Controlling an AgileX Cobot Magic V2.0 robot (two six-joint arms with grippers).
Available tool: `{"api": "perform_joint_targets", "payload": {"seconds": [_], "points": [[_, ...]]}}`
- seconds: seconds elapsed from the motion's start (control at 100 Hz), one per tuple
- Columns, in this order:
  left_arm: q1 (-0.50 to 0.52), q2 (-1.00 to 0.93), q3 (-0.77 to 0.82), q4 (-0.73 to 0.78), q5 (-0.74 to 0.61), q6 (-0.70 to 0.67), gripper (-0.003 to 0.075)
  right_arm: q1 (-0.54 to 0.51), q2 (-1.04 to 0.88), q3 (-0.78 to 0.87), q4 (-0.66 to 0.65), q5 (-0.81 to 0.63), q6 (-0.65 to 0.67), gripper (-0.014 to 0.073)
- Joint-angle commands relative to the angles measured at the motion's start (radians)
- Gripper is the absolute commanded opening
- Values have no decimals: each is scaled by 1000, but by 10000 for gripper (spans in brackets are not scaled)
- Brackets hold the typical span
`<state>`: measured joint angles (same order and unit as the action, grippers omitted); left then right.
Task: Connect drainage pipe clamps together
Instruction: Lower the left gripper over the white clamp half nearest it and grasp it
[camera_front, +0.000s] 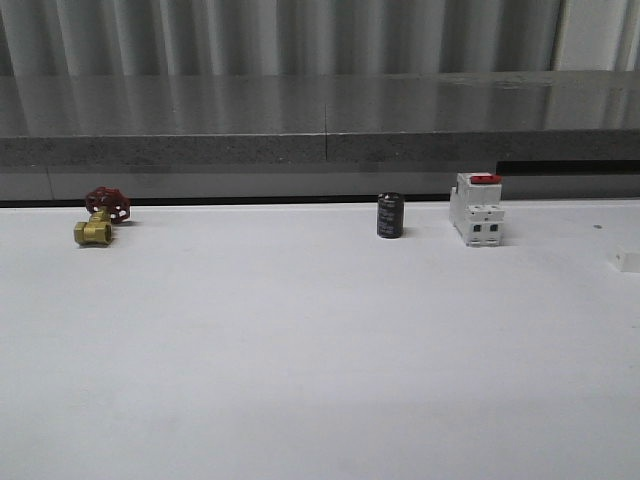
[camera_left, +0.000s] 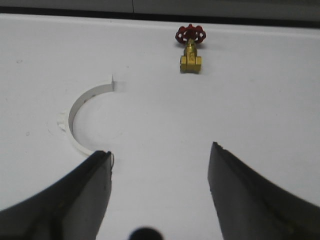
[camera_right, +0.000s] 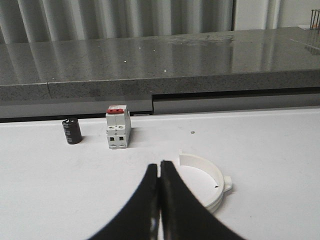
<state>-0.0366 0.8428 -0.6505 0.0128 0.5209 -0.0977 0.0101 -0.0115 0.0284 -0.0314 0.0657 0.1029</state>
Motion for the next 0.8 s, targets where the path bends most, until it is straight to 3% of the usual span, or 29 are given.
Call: {"api": "perform_joint_targets", "payload": {"seconds": [0.0, 0.15, 0.46, 0.79], "points": [[-1, -3, -36, -27, -120, -1, 452, -5, -18, -19, -2, -89, -7, -67], [5, 29, -59, -21, -171, -1, 449, -5, -18, -19, -2, -89, -7, -67], [144, 425, -388, -13, 181, 23, 449, -5, -18, -19, -2, -89, -7, -67], [232, 768, -611, -13, 209, 207, 448, -5, -18, -19, -2, -89, -7, -67]]}}
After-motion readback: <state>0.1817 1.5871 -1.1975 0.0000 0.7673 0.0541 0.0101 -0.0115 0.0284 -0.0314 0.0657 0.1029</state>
